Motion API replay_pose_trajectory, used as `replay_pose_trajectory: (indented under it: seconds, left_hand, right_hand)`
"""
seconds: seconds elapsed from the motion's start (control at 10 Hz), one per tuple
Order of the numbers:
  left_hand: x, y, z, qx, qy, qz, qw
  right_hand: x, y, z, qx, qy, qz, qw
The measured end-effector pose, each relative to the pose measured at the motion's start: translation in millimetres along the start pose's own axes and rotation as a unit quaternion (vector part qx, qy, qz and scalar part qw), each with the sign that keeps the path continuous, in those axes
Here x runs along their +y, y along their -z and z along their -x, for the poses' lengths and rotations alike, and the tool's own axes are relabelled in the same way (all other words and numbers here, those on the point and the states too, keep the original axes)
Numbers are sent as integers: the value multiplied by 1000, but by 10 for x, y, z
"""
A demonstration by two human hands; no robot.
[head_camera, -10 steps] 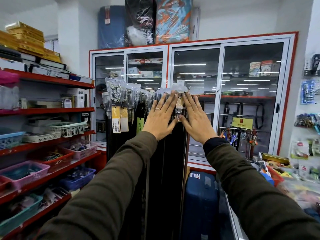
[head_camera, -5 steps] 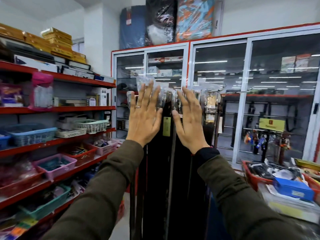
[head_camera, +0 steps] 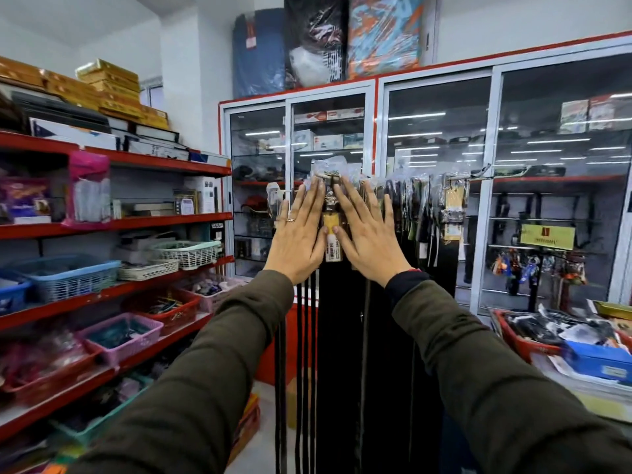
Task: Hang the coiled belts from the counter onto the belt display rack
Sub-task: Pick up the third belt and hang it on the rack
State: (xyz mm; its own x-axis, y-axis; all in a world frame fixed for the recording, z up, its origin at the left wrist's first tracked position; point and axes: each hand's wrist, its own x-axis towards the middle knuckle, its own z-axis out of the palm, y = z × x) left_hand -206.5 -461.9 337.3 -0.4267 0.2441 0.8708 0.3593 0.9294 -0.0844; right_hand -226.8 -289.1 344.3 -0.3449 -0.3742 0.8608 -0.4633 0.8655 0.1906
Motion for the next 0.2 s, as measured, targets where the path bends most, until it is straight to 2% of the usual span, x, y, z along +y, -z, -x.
replay_pose_trajectory:
  seconds: [0.2]
  left_hand:
    - [214, 31, 98, 51, 28, -11, 998]
  right_hand:
    - [-37, 127, 154, 8, -18, 13, 1000]
